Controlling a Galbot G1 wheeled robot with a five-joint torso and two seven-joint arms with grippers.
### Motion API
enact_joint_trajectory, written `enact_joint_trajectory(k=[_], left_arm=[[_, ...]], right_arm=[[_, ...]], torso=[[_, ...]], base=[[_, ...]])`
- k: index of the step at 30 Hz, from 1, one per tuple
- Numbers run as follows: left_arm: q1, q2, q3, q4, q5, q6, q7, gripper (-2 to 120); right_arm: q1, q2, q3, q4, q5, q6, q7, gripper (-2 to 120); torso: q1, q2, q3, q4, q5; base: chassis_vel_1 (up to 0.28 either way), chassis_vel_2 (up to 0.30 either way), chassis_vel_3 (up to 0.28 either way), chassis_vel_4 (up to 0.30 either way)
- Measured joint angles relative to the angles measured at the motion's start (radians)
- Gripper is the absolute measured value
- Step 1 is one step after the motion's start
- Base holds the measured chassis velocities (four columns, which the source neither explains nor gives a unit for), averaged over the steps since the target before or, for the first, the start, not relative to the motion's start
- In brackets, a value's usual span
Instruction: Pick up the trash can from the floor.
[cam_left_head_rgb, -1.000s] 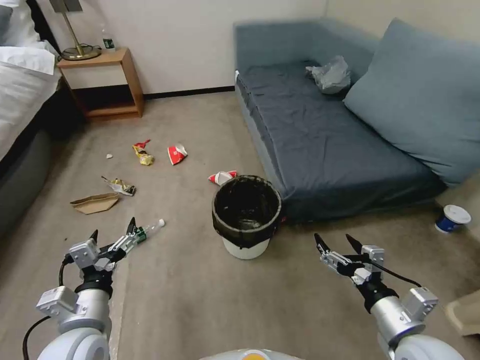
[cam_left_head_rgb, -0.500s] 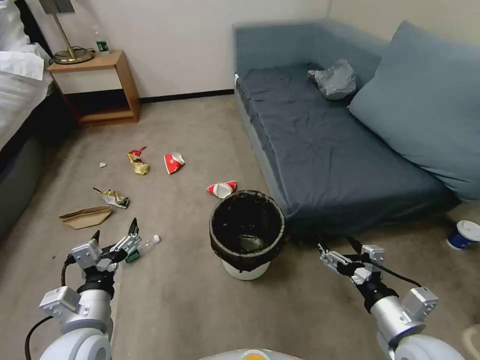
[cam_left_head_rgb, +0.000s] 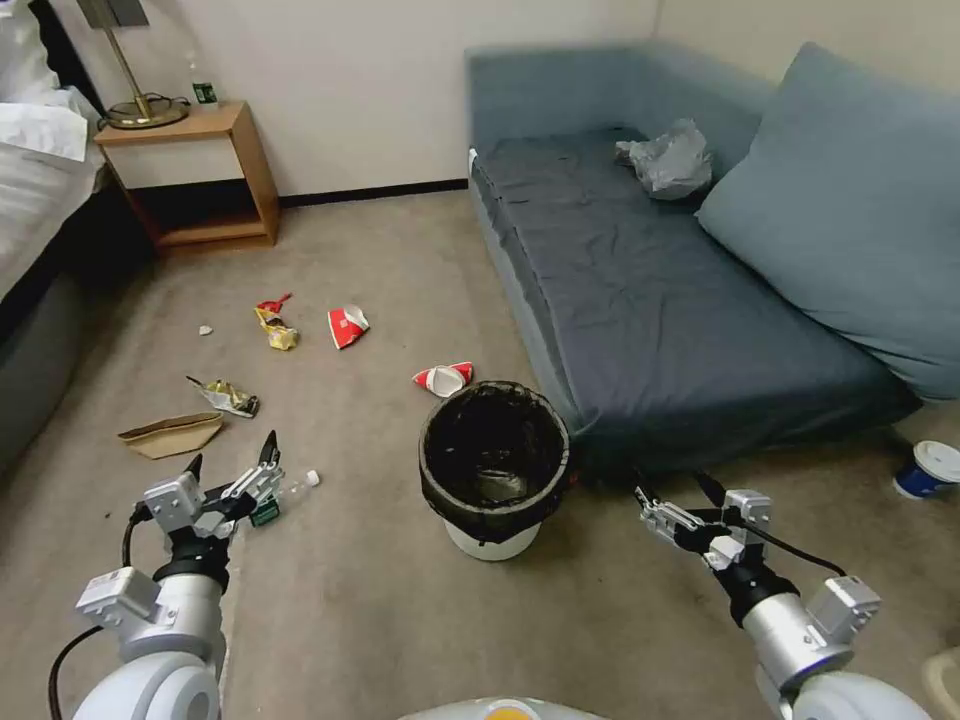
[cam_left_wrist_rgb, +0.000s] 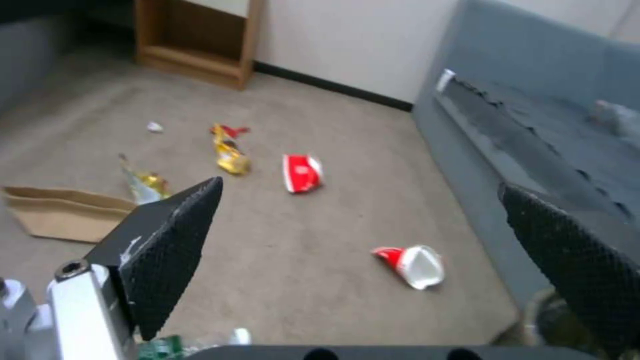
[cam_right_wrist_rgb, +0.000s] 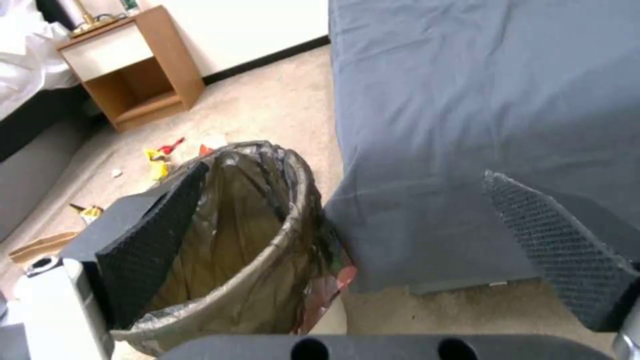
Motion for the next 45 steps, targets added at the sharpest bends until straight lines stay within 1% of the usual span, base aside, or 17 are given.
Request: enact_joint_trajectory(k=[1, 2, 4, 7, 8, 11, 12, 14, 16, 17, 20, 21, 25, 29, 35, 43, 45], left_arm=[[-0.008, 0.019, 0.002, -0.011, -0.024, 0.025, -0.008, 100], [-0.030, 0.065, 0.007, -0.022, -0.068, 0.069, -0.024, 100], [-0.043, 0.089, 0.010, -0.022, -0.085, 0.088, -0.033, 100], [-0.117, 0.214, 0.016, 0.000, -0.209, 0.170, -0.083, 100], [-0.117, 0.214, 0.016, 0.000, -0.209, 0.170, -0.083, 100], [-0.200, 0.314, 0.027, 0.050, -0.329, 0.223, -0.112, 100], [-0.200, 0.314, 0.027, 0.050, -0.329, 0.223, -0.112, 100], [-0.276, 0.378, 0.060, 0.086, -0.449, 0.274, -0.143, 100], [-0.300, 0.398, 0.079, 0.100, -0.482, 0.290, -0.145, 100], [-0.332, 0.421, 0.113, 0.120, -0.533, 0.313, -0.149, 100], [-0.410, 0.463, 0.221, 0.172, -0.608, 0.342, -0.155, 100], [-0.410, 0.463, 0.221, 0.172, -0.608, 0.342, -0.155, 100], [-0.529, 0.473, 0.357, 0.232, -0.659, 0.382, -0.206, 100], [-0.602, 0.468, 0.421, 0.272, -0.644, 0.393, -0.224, 100], [-0.669, 0.448, 0.498, 0.321, -0.615, 0.430, -0.258, 100], [-0.667, 0.400, 0.553, 0.356, -0.554, 0.456, -0.282, 100], [-0.666, 0.389, 0.567, 0.363, -0.539, 0.457, -0.283, 100]], right_arm=[[0.003, -0.004, -0.003, -0.002, 0.000, 0.000, 0.000, 100], [0.004, -0.007, -0.005, -0.003, 0.000, 0.000, -0.002, 100], [0.003, -0.007, -0.005, -0.003, 0.000, 0.000, -0.003, 100], [-0.002, 0.001, 0.000, -0.003, -0.002, 0.002, -0.007, 100], [-0.002, 0.001, 0.000, -0.003, -0.002, 0.002, -0.007, 100], [-0.006, 0.021, 0.001, 0.004, -0.013, 0.004, -0.011, 100], [-0.006, 0.021, 0.001, 0.004, -0.013, 0.004, -0.011, 100], [-0.013, 0.048, 0.001, 0.013, -0.030, 0.005, -0.015, 100], [-0.016, 0.059, 0.001, 0.015, -0.038, 0.006, -0.016, 100], [-0.019, 0.073, 0.002, 0.019, -0.047, 0.008, -0.018, 100], [-0.027, 0.107, 0.012, 0.026, -0.068, 0.011, -0.021, 100], [-0.027, 0.107, 0.012, 0.026, -0.068, 0.011, -0.021, 100], [-0.032, 0.142, 0.030, 0.028, -0.086, 0.015, -0.023, 100], [-0.035, 0.163, 0.040, 0.028, -0.095, 0.018, -0.024, 100], [-0.042, 0.185, 0.055, 0.029, -0.101, 0.024, -0.025, 100], [-0.048, 0.186, 0.082, 0.033, -0.088, 0.027, -0.025, 100], [-0.050, 0.185, 0.087, 0.036, -0.083, 0.029, -0.025, 100]], torso=[[0.000, 0.000, 0.000, 0.0004, 0.0000], [0.000, 0.000, 0.000, 0.0003, 0.0005], [0.000, 0.000, 0.000, 0.0004, 0.0000], [0.000, 0.000, 0.000, 0.0000, -0.0001], [0.000, 0.000, 0.000, 0.0000, -0.0001], [0.000, 0.000, 0.000, 0.0002, 0.0002], [0.000, 0.000, 0.000, 0.0002, 0.0002], [0.000, 0.000, 0.000, -0.0001, 0.0000], [0.000, 0.000, 0.000, -0.0001, 0.0001], [0.000, 0.000, 0.000, -0.0002, 0.0001], [0.000, 0.000, 0.000, 0.0000, 0.0000], [0.000, 0.000, 0.000, 0.0000, 0.0000], [0.000, 0.000, 0.000, -0.0002, 0.0002], [0.000, 0.000, 0.000, 0.0000, 0.0001], [0.000, 0.000, 0.000, 0.0000, 0.0003], [0.000, 0.000, 0.000, 0.0001, -0.0004], [0.000, 0.000, 0.000, 0.0001, 0.0006]], base=[[0.000, 0.000, 0.000, 0.000], [0.000, 0.000, 0.000, 0.000], [0.000, 0.000, 0.000, 0.000], [0.000, 0.000, 0.000, 0.000], [0.000, 0.000, 0.000, 0.000], [0.000, 0.000, 0.000, 0.000], [0.000, 0.000, 0.000, 0.000], [0.000, 0.000, 0.000, 0.000], [0.000, 0.000, 0.000, 0.000], [0.000, 0.000, 0.000, 0.000], [0.000, 0.000, 0.000, 0.000], [0.000, 0.000, 0.000, 0.000], [0.000, 0.000, 0.000, 0.000], [0.000, 0.000, 0.000, 0.000], [0.000, 0.000, 0.000, 0.000], [0.000, 0.000, 0.000, 0.000], [0.000, 0.000, 0.000, 0.000]])
